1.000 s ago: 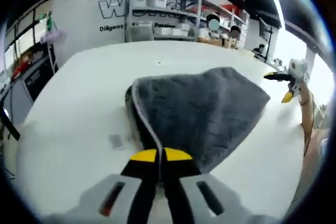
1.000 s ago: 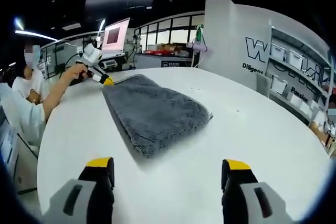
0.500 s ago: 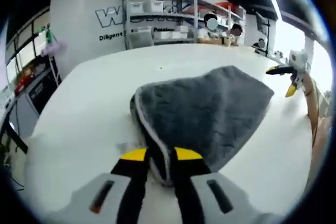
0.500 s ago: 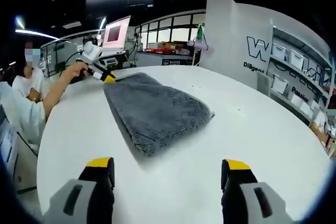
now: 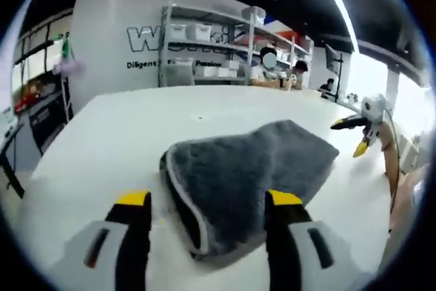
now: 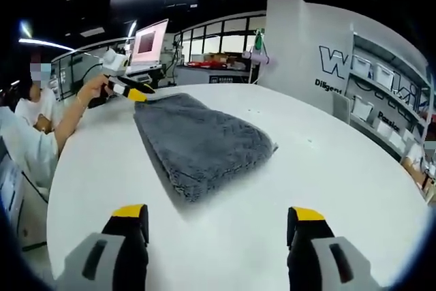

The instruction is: Fold the towel on the table until its edges align and the towel forms a compact rectangular stack.

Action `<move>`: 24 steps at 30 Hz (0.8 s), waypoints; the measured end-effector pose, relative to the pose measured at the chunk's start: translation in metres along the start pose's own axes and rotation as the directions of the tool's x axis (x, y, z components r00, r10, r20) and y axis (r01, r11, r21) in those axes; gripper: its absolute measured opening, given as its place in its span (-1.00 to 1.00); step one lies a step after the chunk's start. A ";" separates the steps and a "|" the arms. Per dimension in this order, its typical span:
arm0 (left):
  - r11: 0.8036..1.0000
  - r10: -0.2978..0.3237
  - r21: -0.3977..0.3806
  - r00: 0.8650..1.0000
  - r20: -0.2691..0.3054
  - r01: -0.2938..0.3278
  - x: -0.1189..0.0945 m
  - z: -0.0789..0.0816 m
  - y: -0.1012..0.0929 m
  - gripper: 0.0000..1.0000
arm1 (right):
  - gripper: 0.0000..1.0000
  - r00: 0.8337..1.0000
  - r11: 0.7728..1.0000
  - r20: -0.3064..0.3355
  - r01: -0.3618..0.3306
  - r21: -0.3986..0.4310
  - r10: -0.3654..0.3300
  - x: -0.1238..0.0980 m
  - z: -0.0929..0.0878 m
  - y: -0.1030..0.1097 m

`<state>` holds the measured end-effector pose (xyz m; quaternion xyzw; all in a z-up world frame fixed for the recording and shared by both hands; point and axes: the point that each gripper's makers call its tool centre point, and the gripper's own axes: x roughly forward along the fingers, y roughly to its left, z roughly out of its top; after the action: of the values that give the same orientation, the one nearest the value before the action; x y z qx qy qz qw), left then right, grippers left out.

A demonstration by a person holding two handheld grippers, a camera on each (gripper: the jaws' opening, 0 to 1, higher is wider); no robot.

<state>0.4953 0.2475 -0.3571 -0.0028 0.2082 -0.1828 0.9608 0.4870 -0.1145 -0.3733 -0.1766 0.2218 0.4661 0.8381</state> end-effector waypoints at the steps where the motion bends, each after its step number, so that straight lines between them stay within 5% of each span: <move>1: 1.000 -0.007 -0.008 1.000 0.011 0.007 0.000 0.002 -0.001 0.54 | 0.75 1.000 1.000 0.000 0.000 0.001 0.000 0.000 0.000 0.000; 5: 0.998 -0.036 -0.042 0.999 0.014 0.037 0.000 0.003 -0.006 0.87 | 0.75 1.000 1.000 -0.010 0.002 0.009 -0.002 0.002 -0.003 -0.001; 10: 0.998 -0.053 -0.016 0.998 -0.024 0.052 0.003 0.000 -0.004 0.99 | 0.75 1.000 1.000 -0.017 0.003 0.017 -0.003 0.003 -0.005 -0.002; 19: 0.997 -0.081 -0.006 0.994 -0.072 0.081 0.003 -0.007 -0.020 0.99 | 0.75 1.000 0.999 -0.028 -0.001 0.033 0.001 0.007 -0.009 -0.003; 24: 0.990 -0.141 -0.002 0.989 -0.033 0.141 -0.002 0.001 -0.035 0.99 | 0.75 0.999 0.998 0.033 -0.031 0.063 0.029 0.003 0.002 -0.002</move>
<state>0.4816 0.2151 -0.3524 -0.0142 0.2234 -0.2504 0.9419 0.4899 -0.1125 -0.3730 -0.1388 0.2257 0.4740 0.8397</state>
